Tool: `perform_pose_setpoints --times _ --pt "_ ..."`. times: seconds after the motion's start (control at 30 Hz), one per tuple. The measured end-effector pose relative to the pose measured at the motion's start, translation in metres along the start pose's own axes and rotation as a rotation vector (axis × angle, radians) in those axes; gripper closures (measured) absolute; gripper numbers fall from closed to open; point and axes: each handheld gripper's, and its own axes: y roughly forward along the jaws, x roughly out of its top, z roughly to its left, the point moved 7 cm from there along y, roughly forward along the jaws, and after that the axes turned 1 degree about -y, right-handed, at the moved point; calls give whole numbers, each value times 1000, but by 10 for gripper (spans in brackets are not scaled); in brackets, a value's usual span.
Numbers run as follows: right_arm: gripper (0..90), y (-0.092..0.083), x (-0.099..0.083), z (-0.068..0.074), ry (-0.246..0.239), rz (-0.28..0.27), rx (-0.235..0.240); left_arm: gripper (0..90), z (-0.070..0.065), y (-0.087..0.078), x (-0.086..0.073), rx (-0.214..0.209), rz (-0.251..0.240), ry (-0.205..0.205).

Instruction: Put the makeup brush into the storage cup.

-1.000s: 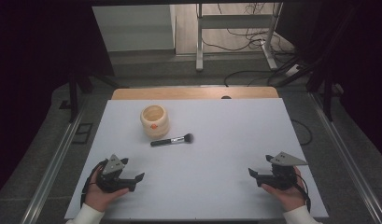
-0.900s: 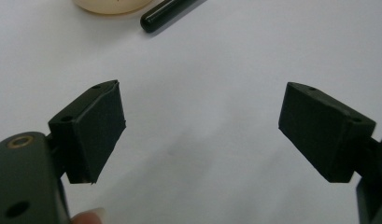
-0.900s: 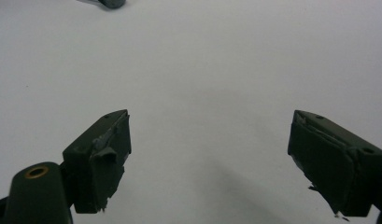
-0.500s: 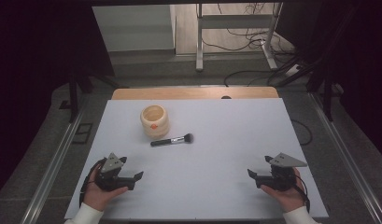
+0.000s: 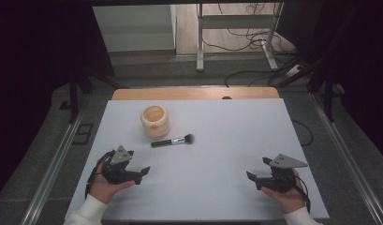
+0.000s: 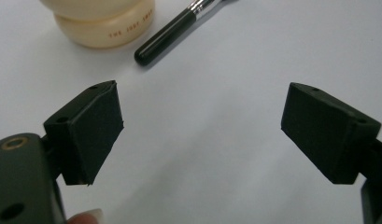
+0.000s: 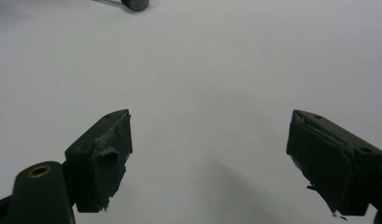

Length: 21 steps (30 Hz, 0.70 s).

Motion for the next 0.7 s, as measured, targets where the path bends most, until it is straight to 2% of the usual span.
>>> perform_pose_setpoints --times 0.2,0.37,0.5,0.7 --pt "152 1 0 1 -5 1 8 128 1 1 18 -5 -12 40" --pt "152 1 0 1 -7 3 10 132 1 4 26 -14 -10 74" --pt "152 1 -1 2 -11 9 10 138 1 8 31 -20 3 104" --pt "152 2 -1 2 -16 14 8 152 -1 13 40 -45 30 120"
